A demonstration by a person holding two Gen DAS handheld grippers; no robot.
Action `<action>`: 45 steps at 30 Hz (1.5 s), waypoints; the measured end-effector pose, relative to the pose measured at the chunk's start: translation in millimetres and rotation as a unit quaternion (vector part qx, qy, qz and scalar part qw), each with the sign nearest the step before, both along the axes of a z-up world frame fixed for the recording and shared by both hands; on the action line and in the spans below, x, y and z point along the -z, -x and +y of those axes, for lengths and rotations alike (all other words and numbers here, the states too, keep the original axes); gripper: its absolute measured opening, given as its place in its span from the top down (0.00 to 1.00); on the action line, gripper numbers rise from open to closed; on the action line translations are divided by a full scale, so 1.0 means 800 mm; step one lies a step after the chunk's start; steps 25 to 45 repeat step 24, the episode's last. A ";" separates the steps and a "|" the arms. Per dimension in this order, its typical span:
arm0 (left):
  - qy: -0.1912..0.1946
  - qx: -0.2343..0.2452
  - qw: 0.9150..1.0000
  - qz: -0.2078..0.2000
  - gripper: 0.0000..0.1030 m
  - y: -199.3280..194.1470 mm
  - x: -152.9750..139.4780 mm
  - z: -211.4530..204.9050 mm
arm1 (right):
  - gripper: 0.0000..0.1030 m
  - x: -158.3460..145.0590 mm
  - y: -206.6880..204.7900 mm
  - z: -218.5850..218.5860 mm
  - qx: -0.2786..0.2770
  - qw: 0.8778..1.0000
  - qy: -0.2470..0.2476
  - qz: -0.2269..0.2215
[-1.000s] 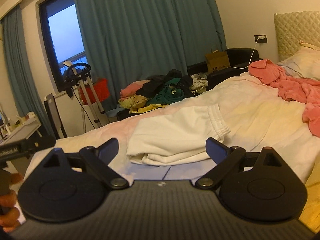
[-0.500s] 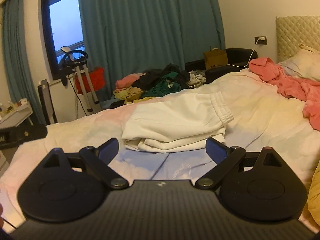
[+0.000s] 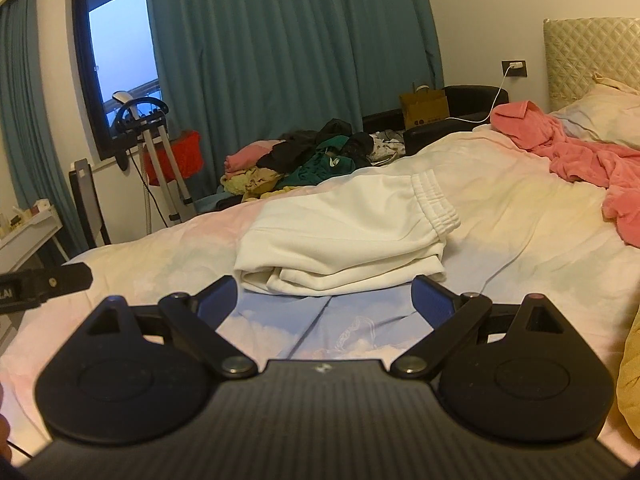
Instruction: Fold clothes
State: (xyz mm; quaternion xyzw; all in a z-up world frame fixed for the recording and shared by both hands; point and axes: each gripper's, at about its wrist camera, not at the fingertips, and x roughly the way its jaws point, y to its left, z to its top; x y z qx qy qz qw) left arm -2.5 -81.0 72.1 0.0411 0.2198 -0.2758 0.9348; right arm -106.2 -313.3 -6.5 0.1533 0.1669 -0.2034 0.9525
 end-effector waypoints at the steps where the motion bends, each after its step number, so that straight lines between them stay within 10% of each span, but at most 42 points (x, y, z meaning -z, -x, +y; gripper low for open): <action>1: -0.001 0.000 1.000 0.000 0.00 0.001 0.000 0.000 | 0.08 0.000 0.000 0.001 0.000 1.000 0.002 0.001; 45: -0.002 -0.005 1.000 -0.003 0.00 0.003 0.002 0.002 | 0.08 -0.001 -0.003 0.008 -0.003 1.000 0.007 0.012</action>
